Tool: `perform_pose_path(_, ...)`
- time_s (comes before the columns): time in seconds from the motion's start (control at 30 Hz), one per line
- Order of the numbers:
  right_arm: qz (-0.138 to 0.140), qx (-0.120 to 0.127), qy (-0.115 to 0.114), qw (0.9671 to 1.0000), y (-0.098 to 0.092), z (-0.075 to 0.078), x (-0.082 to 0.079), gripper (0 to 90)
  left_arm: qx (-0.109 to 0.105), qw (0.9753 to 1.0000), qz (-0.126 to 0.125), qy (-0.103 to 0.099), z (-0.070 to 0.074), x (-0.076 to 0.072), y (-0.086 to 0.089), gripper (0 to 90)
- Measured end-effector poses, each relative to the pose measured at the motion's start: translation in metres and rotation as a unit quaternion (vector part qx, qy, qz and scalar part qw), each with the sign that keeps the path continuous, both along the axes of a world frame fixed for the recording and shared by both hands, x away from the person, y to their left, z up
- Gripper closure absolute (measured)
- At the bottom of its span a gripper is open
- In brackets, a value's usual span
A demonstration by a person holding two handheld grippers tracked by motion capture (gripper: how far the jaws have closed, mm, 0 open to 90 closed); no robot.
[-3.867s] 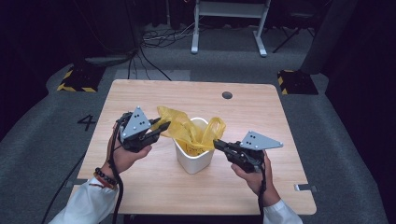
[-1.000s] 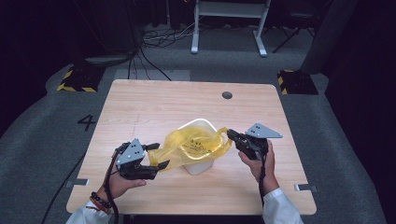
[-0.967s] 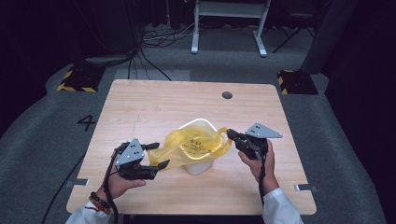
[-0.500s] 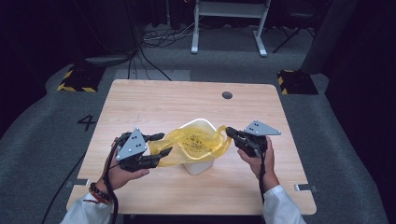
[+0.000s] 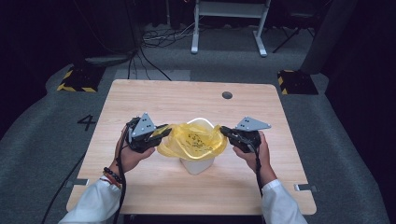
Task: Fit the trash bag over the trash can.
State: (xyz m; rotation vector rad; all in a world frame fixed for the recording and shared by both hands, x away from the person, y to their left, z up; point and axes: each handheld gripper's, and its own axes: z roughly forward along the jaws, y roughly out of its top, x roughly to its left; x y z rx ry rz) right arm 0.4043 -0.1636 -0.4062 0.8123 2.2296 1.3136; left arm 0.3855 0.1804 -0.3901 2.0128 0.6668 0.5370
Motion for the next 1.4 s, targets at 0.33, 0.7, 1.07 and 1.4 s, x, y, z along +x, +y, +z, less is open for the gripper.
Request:
perform_pose_path(0.33,0.018,-0.005,0.039,0.9991,0.007,-0.020,0.010,87.9,0.002,0.9980,0.001,0.063,-0.032,0.034,-0.016,75.5)
perform_pose_path(0.7,0.003,-0.011,0.084,0.9964,0.012,-0.038,0.016,88.2,0.019,0.9960,0.004,0.088,-0.058,0.041,-0.027,72.5)
perform_pose_path(1.07,0.001,0.010,0.150,0.9887,0.014,-0.061,0.019,88.4,-0.007,0.9969,0.036,0.069,-0.052,0.036,-0.018,41.9)
perform_pose_path(1.4,-0.018,0.019,0.142,0.9895,0.015,-0.065,0.021,87.2,0.001,0.9994,0.031,-0.012,-0.046,0.042,-0.029,77.6)
